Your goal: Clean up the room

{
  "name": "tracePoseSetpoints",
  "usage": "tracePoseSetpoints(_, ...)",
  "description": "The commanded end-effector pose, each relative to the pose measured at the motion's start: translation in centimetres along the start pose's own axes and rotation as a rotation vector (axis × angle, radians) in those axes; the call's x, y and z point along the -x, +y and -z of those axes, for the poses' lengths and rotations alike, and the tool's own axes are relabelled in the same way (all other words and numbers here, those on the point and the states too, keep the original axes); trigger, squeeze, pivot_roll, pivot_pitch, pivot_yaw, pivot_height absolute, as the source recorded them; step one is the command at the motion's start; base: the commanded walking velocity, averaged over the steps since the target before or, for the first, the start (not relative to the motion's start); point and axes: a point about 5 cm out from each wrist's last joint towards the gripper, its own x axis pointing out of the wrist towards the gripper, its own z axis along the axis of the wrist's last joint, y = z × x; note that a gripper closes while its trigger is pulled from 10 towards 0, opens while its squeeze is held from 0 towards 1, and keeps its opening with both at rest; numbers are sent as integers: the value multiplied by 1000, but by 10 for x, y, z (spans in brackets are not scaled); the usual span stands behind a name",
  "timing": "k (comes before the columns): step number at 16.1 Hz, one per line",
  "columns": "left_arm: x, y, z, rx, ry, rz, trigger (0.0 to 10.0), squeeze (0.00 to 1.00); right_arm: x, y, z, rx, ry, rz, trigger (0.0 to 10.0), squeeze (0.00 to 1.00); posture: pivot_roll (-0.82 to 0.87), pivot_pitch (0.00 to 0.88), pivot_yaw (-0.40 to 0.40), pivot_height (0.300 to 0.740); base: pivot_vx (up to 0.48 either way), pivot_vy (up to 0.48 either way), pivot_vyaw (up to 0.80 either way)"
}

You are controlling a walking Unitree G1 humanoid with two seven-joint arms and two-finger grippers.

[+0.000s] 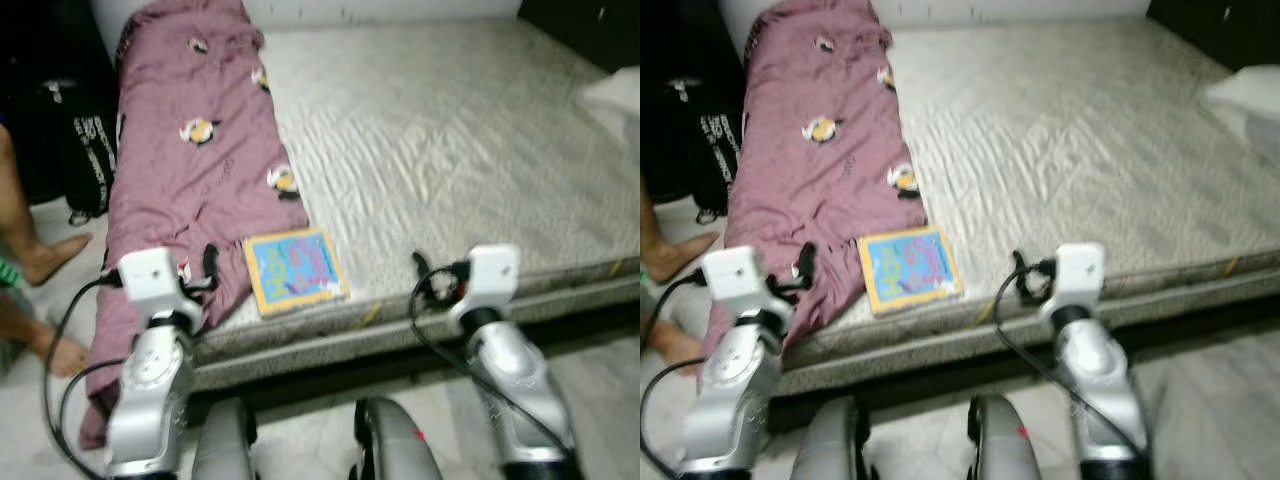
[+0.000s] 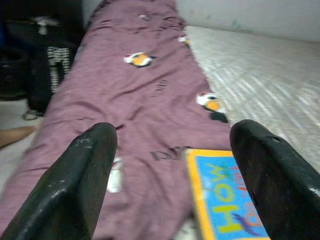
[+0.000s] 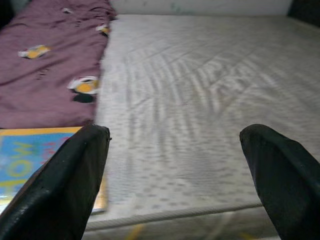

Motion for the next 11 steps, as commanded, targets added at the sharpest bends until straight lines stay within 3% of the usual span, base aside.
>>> tracePoseSetpoints(1, 0, 2, 0, 0, 3, -17, 10000, 0, 1, 1, -1, 1, 2, -7, 10000, 0, -115, 70, -4, 615, 0, 0, 0)
tracePoseSetpoints(5, -9, 5, 3, 2, 31, -35, 10000, 0, 5, -2, -5, -1, -7, 0, 10000, 0, -128, 86, -11, 615, 0, 0, 0)
tracePoseSetpoints(7, -21, 6, 4, 3, 43, -40, 10000, 0, 12, -4, -9, -4, -10, 10, 10000, 0, -147, 108, -13, 615, 0, 0, 0)
tracePoseSetpoints(11, -38, 1, 11, -5, 68, -38, 10000, 0, 25, -11, -10, 1, 6, 34, 10000, 0, -206, 145, -11, 572, 0, 0, 0)
